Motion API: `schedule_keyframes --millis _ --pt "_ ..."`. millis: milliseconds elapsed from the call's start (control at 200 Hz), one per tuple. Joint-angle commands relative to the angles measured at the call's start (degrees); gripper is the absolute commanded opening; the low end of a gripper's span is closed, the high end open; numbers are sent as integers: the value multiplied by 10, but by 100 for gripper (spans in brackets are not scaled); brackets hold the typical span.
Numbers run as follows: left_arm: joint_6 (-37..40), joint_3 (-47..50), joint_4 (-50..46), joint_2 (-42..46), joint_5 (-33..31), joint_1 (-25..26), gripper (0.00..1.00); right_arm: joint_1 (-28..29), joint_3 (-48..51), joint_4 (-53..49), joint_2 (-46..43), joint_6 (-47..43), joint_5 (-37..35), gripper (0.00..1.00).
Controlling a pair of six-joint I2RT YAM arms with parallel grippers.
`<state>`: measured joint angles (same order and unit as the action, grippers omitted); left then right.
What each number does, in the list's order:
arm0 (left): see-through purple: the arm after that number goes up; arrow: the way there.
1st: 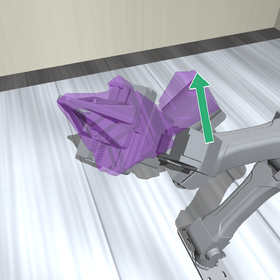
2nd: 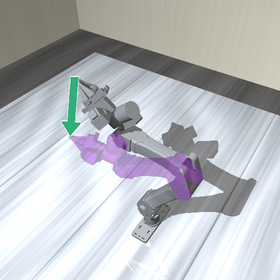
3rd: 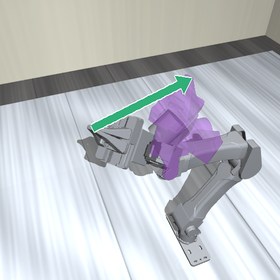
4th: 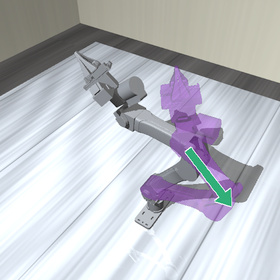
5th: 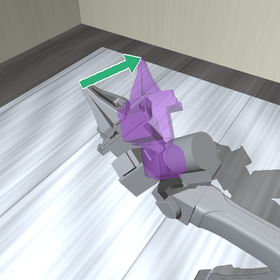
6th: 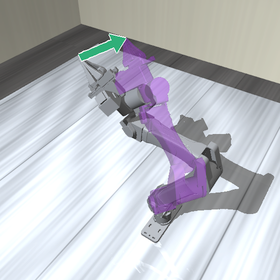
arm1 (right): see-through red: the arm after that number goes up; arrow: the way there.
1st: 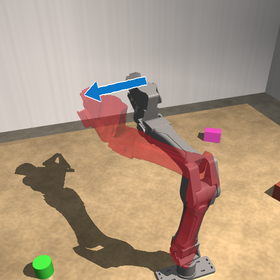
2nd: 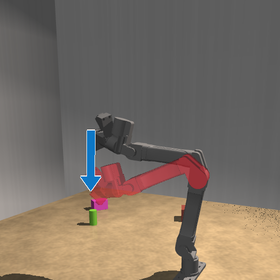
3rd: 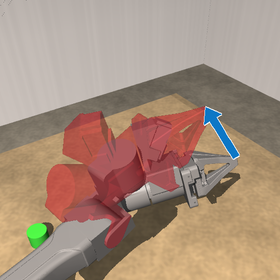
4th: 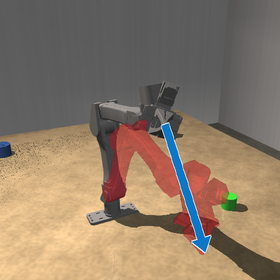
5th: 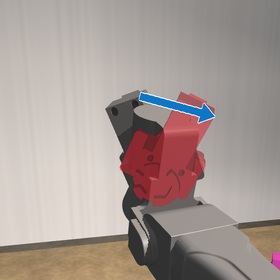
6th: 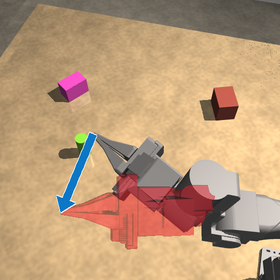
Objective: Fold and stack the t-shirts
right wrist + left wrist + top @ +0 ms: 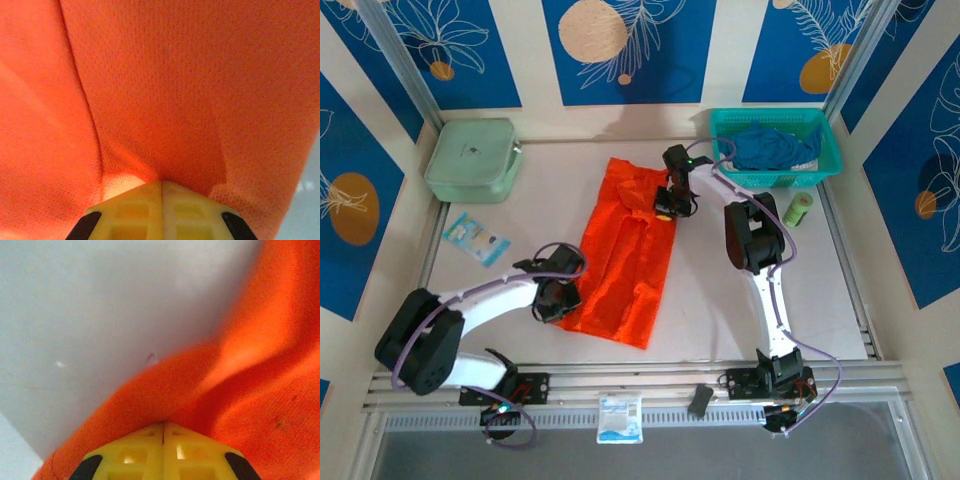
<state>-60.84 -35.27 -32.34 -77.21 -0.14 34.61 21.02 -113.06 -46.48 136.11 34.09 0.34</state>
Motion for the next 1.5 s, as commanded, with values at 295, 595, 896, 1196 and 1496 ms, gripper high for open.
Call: schedule_keyframes --millis 295,595,896,1196,1496 --pt "-245 103 1 171 34 40 3 -22 -119 -55 105 -40 29 0" --pt "-208 23 28 188 1 59 46 -27 -147 -45 73 -134 99 6" --pt "-15 -81 25 171 -87 74 94 -23 -62 -21 -148 -238 113 19" --pt "405 -200 104 212 -268 70 99 -7 237 132 -502 -330 100 42" --pt "791 -130 405 237 -178 69 99 35 372 130 -677 -545 153 62"
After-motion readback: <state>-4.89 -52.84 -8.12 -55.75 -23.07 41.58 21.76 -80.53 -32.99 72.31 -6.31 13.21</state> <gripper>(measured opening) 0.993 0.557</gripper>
